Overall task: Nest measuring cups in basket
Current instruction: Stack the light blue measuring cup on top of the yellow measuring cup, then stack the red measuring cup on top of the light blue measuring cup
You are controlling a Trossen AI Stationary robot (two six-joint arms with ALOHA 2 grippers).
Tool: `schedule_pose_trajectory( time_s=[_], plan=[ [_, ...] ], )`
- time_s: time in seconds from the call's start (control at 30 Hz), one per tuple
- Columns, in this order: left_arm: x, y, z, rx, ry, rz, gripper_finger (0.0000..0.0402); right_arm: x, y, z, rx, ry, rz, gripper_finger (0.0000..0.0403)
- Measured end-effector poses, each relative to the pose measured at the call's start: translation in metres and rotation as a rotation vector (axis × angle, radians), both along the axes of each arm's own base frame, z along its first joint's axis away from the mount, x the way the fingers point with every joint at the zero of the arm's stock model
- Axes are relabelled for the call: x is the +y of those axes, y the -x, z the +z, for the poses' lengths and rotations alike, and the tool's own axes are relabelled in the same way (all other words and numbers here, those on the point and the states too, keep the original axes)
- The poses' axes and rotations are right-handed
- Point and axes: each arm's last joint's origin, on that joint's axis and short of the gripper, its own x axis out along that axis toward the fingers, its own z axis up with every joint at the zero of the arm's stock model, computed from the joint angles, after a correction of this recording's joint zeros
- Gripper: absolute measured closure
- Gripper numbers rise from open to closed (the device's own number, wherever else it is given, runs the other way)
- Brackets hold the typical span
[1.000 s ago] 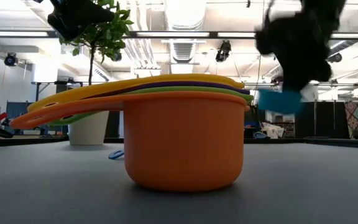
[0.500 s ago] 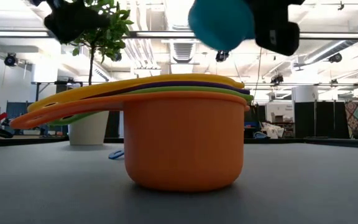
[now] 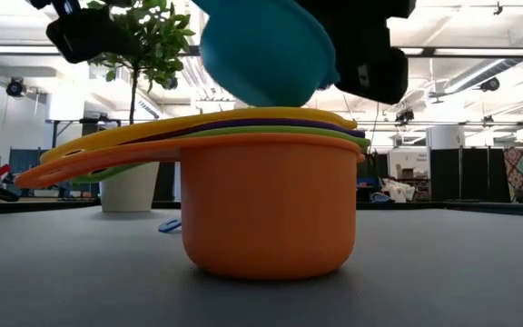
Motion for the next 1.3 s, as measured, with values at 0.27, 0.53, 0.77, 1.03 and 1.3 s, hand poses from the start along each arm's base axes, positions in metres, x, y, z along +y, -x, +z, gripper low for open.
schedule_pose_trajectory(
  time_s=[0.27, 0.53, 0.77, 1.03, 1.3],
  plan=[
    [-0.0003, -0.0006, -0.0009, 0.003, -0.002, 0.0, 0.0141, -0.0014, 0.0023, -0.003, 0.033, -0.009, -0.044, 0.0375],
    [-0.0004, -0.0006, -0.001, 0.001, 0.005, 0.005, 0.0141, -0.0053, 0.0065, -0.0065, 0.074, 0.054, -0.084, 0.0325],
    [-0.0004, -0.0006, -0.0011, 0.002, 0.008, 0.006, 0.0141, -0.0039, 0.008, -0.0059, 0.076, 0.063, -0.067, 0.0256],
    [-0.0004, -0.0006, -0.0013, 0.002, 0.008, 0.006, 0.0141, 0.0008, 0.0101, -0.0051, 0.084, 0.045, -0.037, 0.0189],
    [-0.0004, -0.0006, -0.0014, 0.002, 0.008, 0.006, 0.0141, 0.0017, 0.0083, -0.0001, 0.066, 0.043, -0.029, 0.0149]
  ],
)
